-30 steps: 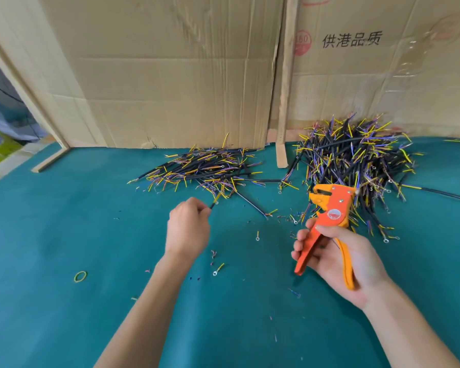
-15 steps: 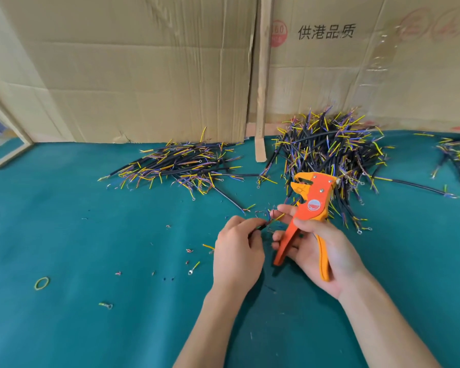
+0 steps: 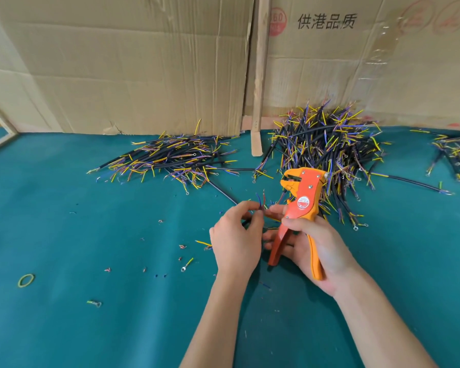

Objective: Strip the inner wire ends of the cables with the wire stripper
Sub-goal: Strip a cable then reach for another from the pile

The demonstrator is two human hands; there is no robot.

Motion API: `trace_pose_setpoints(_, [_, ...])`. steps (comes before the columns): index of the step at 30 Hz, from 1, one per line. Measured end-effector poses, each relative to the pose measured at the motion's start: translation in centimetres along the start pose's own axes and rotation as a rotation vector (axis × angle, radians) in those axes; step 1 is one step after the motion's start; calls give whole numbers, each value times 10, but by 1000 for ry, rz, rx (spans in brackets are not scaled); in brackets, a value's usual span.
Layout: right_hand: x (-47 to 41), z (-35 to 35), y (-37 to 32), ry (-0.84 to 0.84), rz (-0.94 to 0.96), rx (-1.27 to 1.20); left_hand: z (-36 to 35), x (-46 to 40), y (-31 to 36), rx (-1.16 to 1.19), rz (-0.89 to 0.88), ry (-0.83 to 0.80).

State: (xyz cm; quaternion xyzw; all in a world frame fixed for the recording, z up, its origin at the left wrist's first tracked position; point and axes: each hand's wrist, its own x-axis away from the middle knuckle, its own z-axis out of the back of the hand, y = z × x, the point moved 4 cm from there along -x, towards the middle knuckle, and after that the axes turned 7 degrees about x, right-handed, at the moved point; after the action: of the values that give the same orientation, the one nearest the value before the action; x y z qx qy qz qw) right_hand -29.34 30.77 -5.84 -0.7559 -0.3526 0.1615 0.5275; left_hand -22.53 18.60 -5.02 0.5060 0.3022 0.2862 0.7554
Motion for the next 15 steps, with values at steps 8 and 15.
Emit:
trace_pose_setpoints(8, [10,-6,-7,-89,-14,27,11,-5,-3,14,-140,128])
trace_pose_setpoints(15, [20,-15,-2,-204,-194,162,28,-10,-6,-134,-217,235])
